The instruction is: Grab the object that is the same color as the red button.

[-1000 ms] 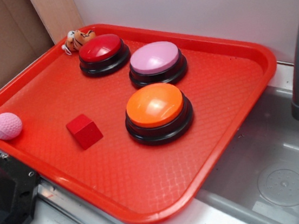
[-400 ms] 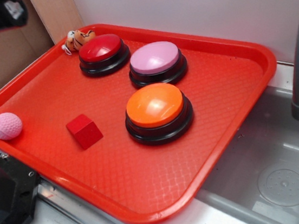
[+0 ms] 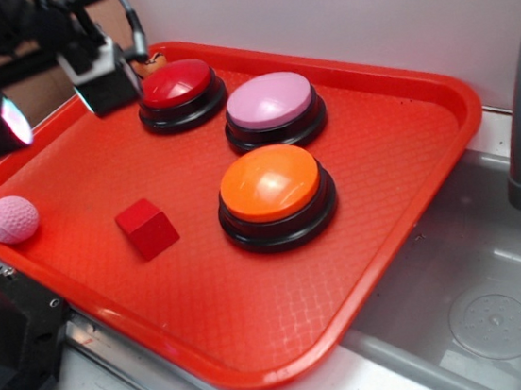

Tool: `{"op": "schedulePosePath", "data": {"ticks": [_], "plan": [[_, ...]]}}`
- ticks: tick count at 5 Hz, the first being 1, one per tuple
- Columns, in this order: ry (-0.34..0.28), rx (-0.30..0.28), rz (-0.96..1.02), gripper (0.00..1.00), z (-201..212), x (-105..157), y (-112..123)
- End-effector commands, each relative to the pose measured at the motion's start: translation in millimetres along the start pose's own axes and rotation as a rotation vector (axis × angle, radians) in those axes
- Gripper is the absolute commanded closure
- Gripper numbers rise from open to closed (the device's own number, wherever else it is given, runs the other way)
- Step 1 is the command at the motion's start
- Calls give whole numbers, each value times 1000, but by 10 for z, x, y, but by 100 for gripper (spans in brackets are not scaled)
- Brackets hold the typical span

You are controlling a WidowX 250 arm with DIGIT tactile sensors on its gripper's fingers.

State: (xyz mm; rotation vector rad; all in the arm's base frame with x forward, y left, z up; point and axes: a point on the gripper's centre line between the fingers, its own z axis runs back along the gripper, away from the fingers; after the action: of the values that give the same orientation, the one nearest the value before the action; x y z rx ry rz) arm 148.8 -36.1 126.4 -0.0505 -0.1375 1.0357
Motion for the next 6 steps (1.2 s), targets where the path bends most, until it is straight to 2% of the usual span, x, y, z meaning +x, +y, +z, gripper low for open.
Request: {"op": "schedulePosePath", "data": {"ticks": [1,2,4,5,6], "plan": [[-39,30,271,0,-539,151,-81],[22,92,296,0,-848,140,-98],[103,131,271,0,-1121,115,-38],[109,107,246,25,-1099,69,3],[93,97,256,100,-1105,40,11]]}}
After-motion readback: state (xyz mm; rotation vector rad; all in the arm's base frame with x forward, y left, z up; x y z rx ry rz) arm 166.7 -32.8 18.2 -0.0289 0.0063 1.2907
